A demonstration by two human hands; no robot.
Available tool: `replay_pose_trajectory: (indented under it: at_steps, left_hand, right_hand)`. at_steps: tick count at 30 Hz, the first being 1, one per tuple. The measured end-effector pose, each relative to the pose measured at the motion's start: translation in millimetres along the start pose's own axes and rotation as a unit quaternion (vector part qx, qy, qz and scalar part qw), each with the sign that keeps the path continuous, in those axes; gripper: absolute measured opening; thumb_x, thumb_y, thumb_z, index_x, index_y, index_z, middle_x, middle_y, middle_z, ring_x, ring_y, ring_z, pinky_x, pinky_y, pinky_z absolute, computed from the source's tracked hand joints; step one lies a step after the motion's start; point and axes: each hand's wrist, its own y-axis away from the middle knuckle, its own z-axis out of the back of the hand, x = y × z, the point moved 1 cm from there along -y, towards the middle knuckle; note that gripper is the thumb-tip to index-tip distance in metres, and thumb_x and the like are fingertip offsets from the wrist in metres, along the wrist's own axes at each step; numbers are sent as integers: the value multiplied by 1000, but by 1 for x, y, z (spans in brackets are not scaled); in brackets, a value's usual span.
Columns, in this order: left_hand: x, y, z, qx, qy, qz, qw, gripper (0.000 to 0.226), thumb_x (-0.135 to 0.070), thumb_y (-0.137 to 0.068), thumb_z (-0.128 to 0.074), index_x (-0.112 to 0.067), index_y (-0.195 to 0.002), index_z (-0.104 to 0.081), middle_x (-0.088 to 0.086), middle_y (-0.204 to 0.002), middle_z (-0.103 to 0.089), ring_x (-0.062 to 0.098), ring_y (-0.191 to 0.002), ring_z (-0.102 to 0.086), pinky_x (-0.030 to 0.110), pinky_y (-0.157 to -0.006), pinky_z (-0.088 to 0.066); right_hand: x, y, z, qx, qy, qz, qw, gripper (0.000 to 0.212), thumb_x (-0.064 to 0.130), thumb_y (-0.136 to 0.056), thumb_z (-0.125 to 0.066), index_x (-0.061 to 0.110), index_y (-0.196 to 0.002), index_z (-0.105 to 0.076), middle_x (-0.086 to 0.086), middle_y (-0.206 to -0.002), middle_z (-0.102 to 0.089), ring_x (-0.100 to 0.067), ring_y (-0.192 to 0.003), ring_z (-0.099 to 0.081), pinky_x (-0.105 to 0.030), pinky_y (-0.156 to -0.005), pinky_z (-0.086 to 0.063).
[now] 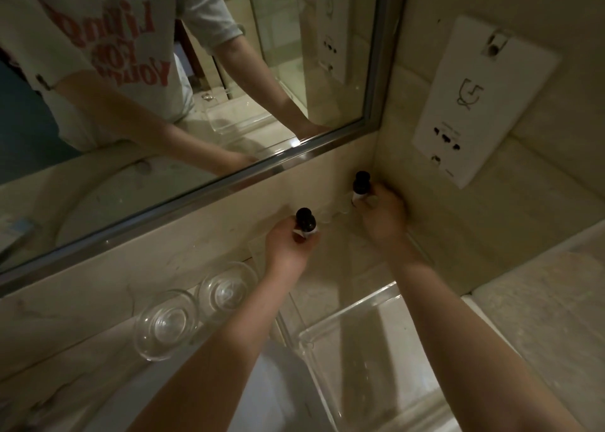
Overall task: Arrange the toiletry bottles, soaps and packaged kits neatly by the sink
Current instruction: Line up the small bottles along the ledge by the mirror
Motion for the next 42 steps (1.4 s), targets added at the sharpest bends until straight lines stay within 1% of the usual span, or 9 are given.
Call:
replay_pose_trajectory:
  at_steps: [6,9,12,15,22,28,31,37,42]
  left_hand:
    - [-2,-8,-9,10,-10,13,1000,26,-21,-77,-70,-27,-65,-49,-11,-59,-48,16,-67,-53,24,-62,-37]
    - [-10,-12,-17,23,7,16,1000,12,-19,-78,-70,-14,-82,-60,-5,-63,-53,14,-64,-51,22,-53,-33]
    - [-20,-21,-27,27,32,-19,999,22,-15,-79,-69,-5,-98,-64,5,-82,-62,15,-66,-54,18,-57,-35]
    - [-28,-29,-37,24,31,-58,998,14,-13,-77,-70,-4,-88,-65,11,-85,-68,18,-71,-59,18,-61,-37]
    - [-28,-30,-48,-13,-14,-94,995,12,-10,-75,-70,0,-79,-66,19,-78,-69,29,-73,-63,17,-57,-26]
    - [-26,-30,-51,-17,-14,-83,996,13,-11,-74,-71,-1,-82,-67,20,-83,-70,33,-77,-65,27,-65,-40]
    - [-26,-29,-50,-19,-21,-80,996,17,-13,-74,-72,0,-84,-68,21,-85,-70,33,-78,-65,22,-63,-34]
    - [-19,-6,-28,10,-12,-19,1000,43,-28,-79,-71,-6,-114,-60,9,-109,-64,19,-72,-56,21,-71,-41]
    - [-4,36,14,24,-10,-34,999,41,-24,-79,-70,-8,-115,-61,8,-112,-67,15,-82,-59,22,-75,-44]
  right_hand:
    - [-3,3,4,32,-7,0,999,38,38,-83,-46,8,-100,-61,-15,-104,-65,-34,-94,-59,-27,-69,-32]
    - [-11,19,10,22,-28,21,999,30,22,-88,-54,7,-113,-58,-13,-112,-64,-30,-103,-59,-26,-76,-35]
    - [-21,47,16,15,-49,2,999,38,9,-90,-52,10,-128,-52,-10,-118,-62,-30,-106,-58,-30,-85,-43]
    - [-27,75,21,13,-42,25,999,35,6,-89,-52,5,-124,-55,-16,-120,-61,-33,-109,-56,-37,-94,-45]
    - [-31,92,21,0,8,59,998,38,3,-84,-57,10,-122,-60,-14,-122,-63,-32,-111,-58,-34,-89,-46]
    - [-32,91,22,0,9,66,998,41,4,-84,-56,12,-124,-59,-12,-124,-62,-31,-113,-58,-36,-89,-47]
    - [-32,91,22,5,16,61,998,42,8,-86,-56,16,-128,-56,-9,-129,-59,-30,-117,-55,-35,-92,-46]
    - [-25,94,27,47,2,28,998,46,20,-90,-56,20,-135,-48,-3,-136,-54,-26,-119,-54,-23,-92,-40]
    - [-6,122,36,33,0,84,996,44,20,-87,-61,12,-129,-53,-6,-131,-59,-30,-104,-62,-27,-85,-43]
